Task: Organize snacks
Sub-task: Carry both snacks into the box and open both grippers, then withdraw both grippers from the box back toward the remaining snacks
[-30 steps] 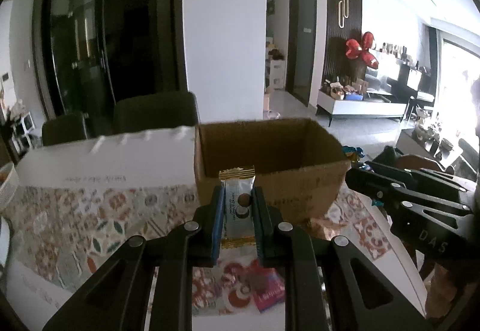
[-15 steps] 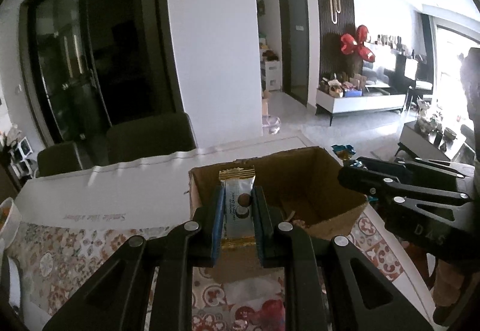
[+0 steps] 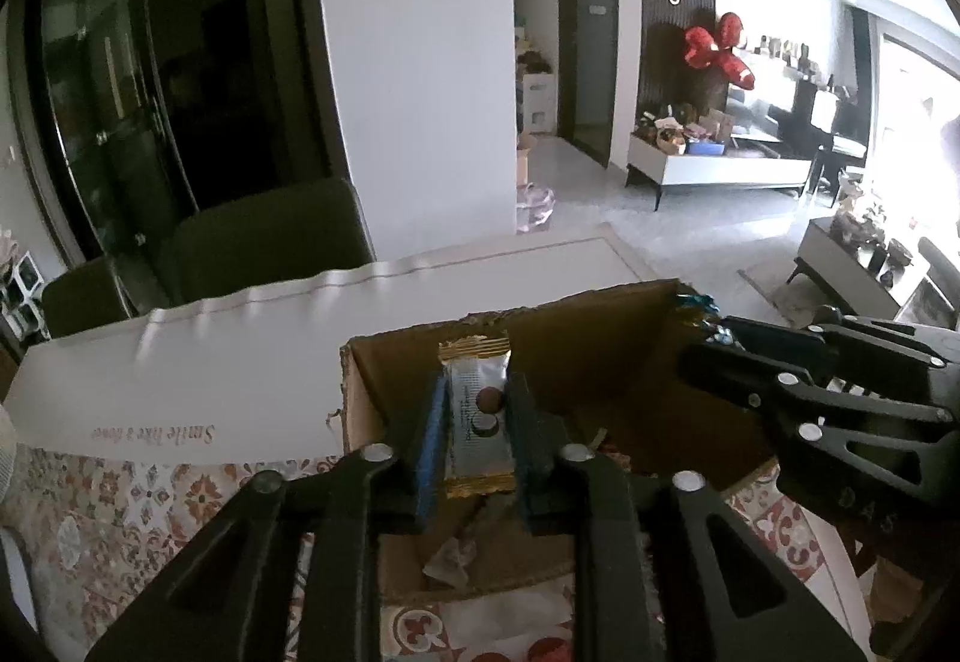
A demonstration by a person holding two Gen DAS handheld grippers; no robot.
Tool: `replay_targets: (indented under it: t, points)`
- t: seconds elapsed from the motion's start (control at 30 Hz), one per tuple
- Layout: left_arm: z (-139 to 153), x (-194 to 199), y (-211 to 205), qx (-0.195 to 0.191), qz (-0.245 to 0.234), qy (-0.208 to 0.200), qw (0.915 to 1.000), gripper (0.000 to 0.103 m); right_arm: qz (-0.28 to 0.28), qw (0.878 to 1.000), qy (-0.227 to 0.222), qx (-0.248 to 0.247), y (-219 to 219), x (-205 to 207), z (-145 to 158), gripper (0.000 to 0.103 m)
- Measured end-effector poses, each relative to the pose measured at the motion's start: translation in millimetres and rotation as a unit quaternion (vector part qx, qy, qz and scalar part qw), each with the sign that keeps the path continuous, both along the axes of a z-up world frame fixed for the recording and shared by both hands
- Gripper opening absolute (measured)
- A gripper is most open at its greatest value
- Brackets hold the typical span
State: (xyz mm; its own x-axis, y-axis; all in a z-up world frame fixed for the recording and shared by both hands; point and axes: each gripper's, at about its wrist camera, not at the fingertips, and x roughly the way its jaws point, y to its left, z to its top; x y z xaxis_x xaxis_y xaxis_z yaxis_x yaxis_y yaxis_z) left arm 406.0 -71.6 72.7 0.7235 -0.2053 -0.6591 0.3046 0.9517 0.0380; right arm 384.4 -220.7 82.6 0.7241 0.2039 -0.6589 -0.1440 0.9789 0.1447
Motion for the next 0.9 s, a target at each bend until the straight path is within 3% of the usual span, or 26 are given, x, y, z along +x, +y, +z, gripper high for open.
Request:
replay_targets:
  t: [0.07, 0.1, 0.17, 0.33, 0.43, 0.9]
  points:
    - [0.7, 0.2, -1.6, 0.0, 0.001, -0.003, 1.0, 0.048, -0.002, 1.0, 0.007, -0.005, 0.1, 2.6, -3.4, 0.028]
    - [1.1, -2.4, -1.4, 0.004, 0.005, -0.008, 0.9999, 0.05, -0.003, 1.0, 0.01, -0.006, 0.0, 3.2, -4.4, 0.042]
    - [1.6, -5.4, 1.2, 0.008, 0.012, -0.013, 0.9998, 0.059, -0.012, 1.0, 0.007, -0.012, -1.3, 0.8, -6.2, 0.053]
    - [7.9, -24.8, 10.8, 0.009, 0.025, -0.024, 0.9994, 0.067, -0.027, 0.999, 0.0, -0.03, -3.0, -11.3, -6.2, 0.054]
    - [13.4, -38.3, 17.6, 0.009, 0.032, -0.039, 0.9987, 0.074, -0.035, 0.999, -0.011, -0.037, -1.0, -26.9, -2.5, 0.059]
    - [27.9, -116.9, 32.7, 0.006, 0.028, -0.087, 0.9958, 0.078, -0.035, 0.996, -0.066, -0.052, 11.5, -103.1, 15.6, 0.062]
